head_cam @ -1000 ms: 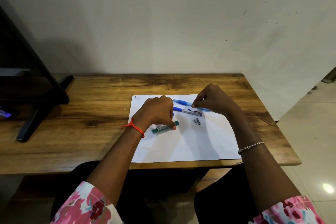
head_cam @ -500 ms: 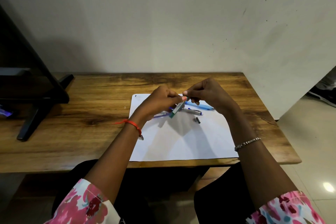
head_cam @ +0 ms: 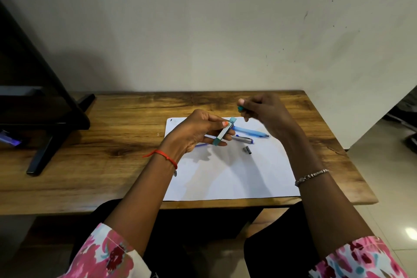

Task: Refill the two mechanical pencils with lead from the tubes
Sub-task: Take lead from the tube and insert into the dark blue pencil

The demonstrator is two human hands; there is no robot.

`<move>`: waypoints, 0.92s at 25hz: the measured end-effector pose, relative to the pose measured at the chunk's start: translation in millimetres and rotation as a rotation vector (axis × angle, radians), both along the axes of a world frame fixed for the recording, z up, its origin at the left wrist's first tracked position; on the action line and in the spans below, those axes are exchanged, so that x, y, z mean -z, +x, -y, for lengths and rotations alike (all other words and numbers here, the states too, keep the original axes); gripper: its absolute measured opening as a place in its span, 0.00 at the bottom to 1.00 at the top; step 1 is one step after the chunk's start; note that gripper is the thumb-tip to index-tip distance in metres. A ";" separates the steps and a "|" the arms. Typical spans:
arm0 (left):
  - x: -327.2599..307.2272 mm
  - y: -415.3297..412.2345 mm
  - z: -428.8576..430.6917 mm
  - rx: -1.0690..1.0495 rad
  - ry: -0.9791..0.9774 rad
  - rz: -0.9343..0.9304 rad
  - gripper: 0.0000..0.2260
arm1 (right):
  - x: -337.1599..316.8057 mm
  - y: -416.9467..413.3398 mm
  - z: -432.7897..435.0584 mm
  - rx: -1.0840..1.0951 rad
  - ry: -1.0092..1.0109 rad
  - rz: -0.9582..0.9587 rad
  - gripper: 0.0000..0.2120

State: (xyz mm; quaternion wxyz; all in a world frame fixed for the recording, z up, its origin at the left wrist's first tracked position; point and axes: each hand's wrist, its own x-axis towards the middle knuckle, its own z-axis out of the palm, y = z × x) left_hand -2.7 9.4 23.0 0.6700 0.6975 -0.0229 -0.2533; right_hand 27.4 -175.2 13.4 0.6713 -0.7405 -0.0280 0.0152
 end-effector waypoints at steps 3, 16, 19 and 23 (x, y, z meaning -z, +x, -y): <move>-0.5 2.6 0.0 -0.016 0.035 0.041 0.06 | 1.8 -3.3 -8.2 -0.094 0.225 -0.386 0.09; -3.8 8.6 -4.4 -0.150 0.164 0.127 0.04 | 4.0 -6.0 -7.2 -0.211 0.247 -0.528 0.07; -2.7 8.5 -3.6 -0.137 0.203 0.195 0.05 | 6.9 -6.6 -8.9 -0.193 0.294 -0.583 0.09; -1.4 9.1 -3.6 -0.137 0.261 0.251 0.06 | 6.6 -6.9 -11.2 -0.164 0.293 -0.605 0.09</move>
